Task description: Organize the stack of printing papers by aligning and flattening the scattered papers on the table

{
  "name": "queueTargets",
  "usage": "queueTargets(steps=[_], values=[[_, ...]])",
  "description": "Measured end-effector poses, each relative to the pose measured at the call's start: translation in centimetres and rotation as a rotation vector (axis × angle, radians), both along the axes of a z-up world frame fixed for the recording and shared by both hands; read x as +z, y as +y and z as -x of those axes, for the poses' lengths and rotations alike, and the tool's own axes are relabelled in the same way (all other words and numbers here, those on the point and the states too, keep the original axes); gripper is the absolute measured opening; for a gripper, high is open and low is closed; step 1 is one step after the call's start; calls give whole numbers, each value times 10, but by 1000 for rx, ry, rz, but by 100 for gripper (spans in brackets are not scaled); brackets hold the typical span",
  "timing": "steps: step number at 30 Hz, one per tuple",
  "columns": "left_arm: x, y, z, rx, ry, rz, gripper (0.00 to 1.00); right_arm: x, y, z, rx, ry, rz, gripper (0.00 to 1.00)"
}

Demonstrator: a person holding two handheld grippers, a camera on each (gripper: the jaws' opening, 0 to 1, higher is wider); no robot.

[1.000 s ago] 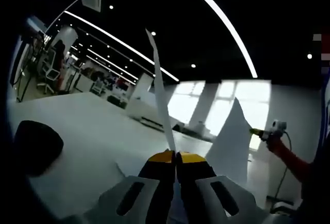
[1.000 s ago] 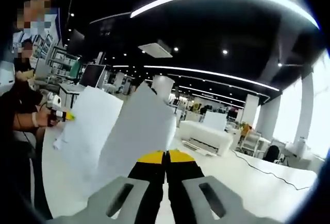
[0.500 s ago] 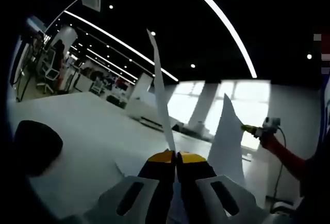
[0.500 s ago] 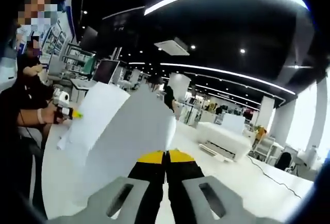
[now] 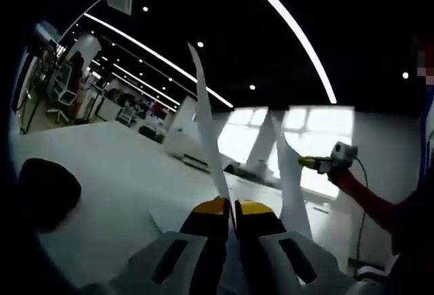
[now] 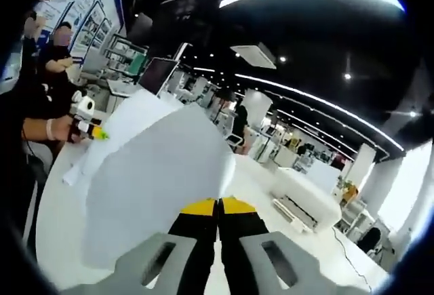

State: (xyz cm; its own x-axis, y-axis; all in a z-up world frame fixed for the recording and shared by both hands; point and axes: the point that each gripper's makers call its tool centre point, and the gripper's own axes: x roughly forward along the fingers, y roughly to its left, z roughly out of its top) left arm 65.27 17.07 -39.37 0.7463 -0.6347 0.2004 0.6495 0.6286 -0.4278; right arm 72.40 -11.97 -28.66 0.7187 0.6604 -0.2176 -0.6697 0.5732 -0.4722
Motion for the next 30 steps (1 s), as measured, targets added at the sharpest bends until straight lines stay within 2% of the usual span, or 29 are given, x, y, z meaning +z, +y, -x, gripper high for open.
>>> queueTargets(steps=[4, 13, 16, 24, 30], values=[[1, 0, 0, 0, -2, 3, 9, -1, 3, -3, 0, -23, 53, 0], [2, -1, 3, -5, -6, 6, 8, -4, -15, -9, -48, -17, 32, 0], [2, -1, 2, -5, -7, 7, 8, -8, -17, -15, -60, -25, 61, 0], [1, 0, 1, -6, -4, 4, 8, -15, 6, -19, -16, -22, 51, 0], [1, 0, 1, -5, -4, 2, 8, -13, 17, -20, 6, -26, 48, 0]])
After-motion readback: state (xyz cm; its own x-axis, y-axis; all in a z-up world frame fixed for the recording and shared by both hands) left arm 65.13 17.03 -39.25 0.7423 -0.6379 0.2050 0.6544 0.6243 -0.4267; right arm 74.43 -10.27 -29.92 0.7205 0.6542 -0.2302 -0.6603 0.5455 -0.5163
